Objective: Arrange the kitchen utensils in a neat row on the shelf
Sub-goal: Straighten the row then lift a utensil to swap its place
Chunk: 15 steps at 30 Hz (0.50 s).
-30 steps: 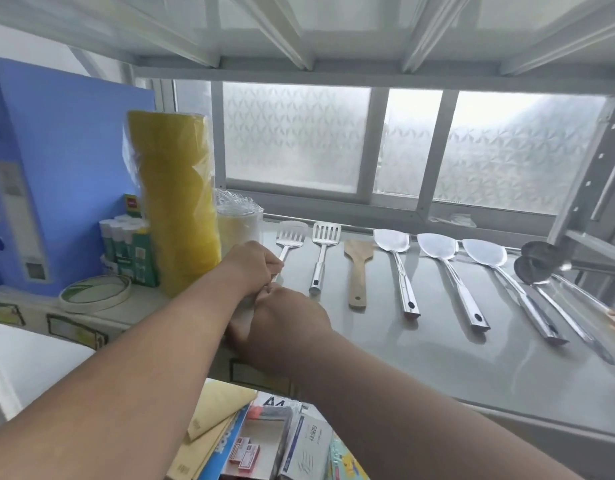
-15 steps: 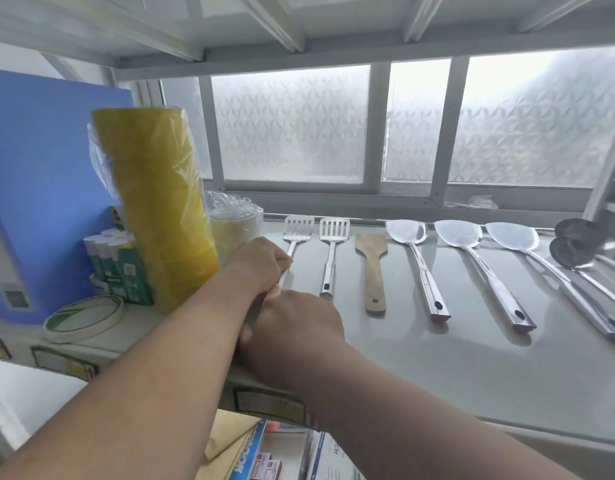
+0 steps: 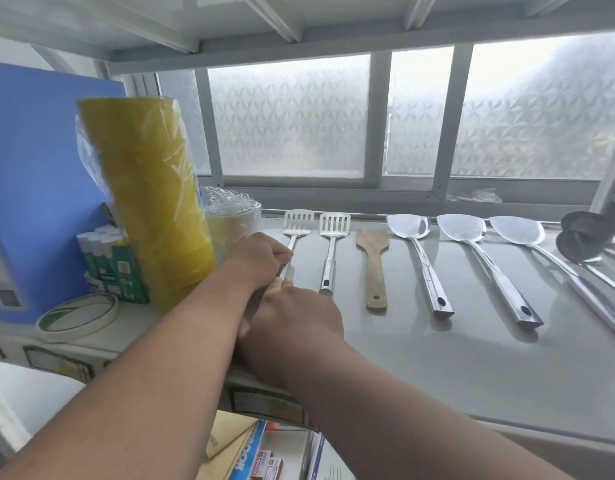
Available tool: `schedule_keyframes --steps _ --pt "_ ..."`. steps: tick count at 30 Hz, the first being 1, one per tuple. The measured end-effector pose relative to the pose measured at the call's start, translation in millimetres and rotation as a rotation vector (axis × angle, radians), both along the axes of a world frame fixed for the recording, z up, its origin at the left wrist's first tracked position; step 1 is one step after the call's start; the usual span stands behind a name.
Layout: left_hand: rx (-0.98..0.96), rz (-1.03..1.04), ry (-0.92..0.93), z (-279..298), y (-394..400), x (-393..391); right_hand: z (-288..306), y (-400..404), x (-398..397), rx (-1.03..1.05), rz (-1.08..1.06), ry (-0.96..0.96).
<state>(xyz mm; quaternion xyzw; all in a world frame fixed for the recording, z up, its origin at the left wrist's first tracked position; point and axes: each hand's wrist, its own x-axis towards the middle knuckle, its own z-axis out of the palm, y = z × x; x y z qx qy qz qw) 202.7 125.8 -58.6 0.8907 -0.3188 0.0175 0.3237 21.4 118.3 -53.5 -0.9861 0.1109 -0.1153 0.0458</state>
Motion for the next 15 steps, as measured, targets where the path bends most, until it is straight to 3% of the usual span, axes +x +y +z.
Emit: schedule_keyframes --steps 12,15 --pt "-0.067 -0.013 0.007 -5.7 3.7 1.4 1.3 -1.4 -4.1 0.093 -0.054 -0.045" --pt "-0.164 0.002 0.037 -5.5 4.7 -1.2 -2.5 -1.1 -0.1 0.134 -0.096 -0.051"
